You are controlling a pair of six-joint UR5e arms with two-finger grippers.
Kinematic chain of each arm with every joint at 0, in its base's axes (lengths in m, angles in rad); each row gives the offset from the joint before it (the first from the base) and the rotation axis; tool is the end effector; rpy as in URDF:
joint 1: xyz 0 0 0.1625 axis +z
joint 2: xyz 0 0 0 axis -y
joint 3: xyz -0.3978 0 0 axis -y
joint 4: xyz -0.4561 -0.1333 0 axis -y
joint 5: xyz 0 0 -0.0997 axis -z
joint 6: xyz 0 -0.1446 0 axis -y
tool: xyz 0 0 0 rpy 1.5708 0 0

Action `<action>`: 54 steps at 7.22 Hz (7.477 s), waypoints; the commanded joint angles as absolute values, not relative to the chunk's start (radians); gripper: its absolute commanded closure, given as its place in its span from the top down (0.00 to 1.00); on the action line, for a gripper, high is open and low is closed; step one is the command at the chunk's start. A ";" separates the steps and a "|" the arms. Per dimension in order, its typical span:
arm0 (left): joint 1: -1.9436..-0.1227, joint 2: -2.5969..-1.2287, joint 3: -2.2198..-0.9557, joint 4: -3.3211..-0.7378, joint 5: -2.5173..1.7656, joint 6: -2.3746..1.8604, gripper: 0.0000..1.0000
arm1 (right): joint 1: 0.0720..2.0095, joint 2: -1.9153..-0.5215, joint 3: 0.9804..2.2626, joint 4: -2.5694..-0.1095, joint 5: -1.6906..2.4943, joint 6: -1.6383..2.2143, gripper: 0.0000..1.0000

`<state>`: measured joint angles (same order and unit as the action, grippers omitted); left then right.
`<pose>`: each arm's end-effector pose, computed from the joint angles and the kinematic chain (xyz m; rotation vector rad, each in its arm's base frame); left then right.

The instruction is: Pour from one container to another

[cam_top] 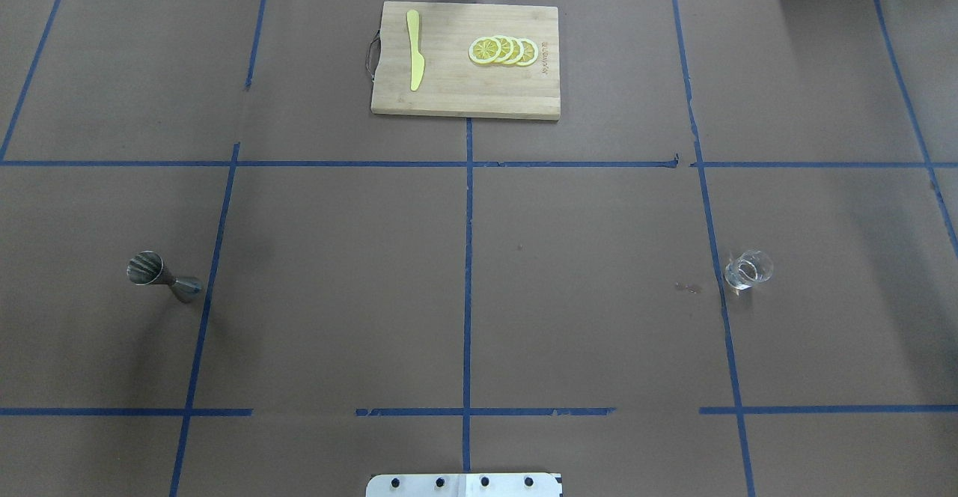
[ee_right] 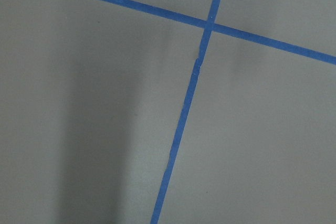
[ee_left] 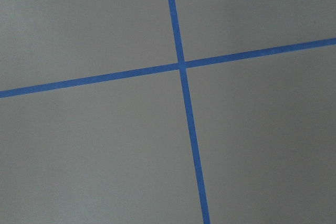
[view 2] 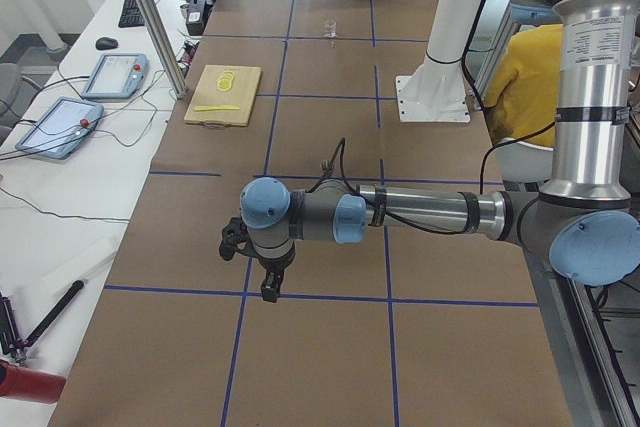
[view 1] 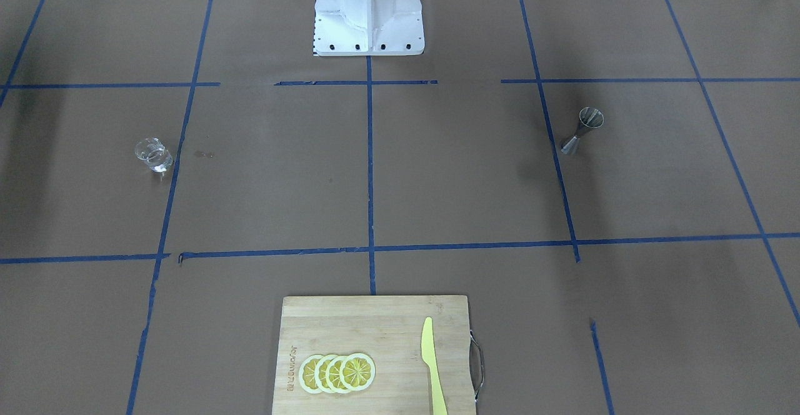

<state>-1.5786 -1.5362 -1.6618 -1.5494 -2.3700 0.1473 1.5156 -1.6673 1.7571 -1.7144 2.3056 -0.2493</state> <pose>-0.0339 -0.5445 0.6316 0.0950 0.7949 0.1460 0.0082 -0.5109 0.6300 0.0201 -0.7385 -0.2708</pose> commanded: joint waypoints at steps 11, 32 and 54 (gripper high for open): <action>-1.571 -1.583 -1.718 -1.580 -2.347 0.143 1.00 | 1.516 -1.658 1.767 -1.713 2.312 -0.249 1.00; -0.174 -1.287 -2.043 -2.471 -0.622 -1.276 0.99 | 1.516 -1.634 1.763 -1.692 2.312 -0.249 1.00; -0.011 -1.384 -1.668 -2.557 -0.362 -1.480 1.00 | 1.517 -1.635 1.756 -1.692 2.310 -0.252 1.00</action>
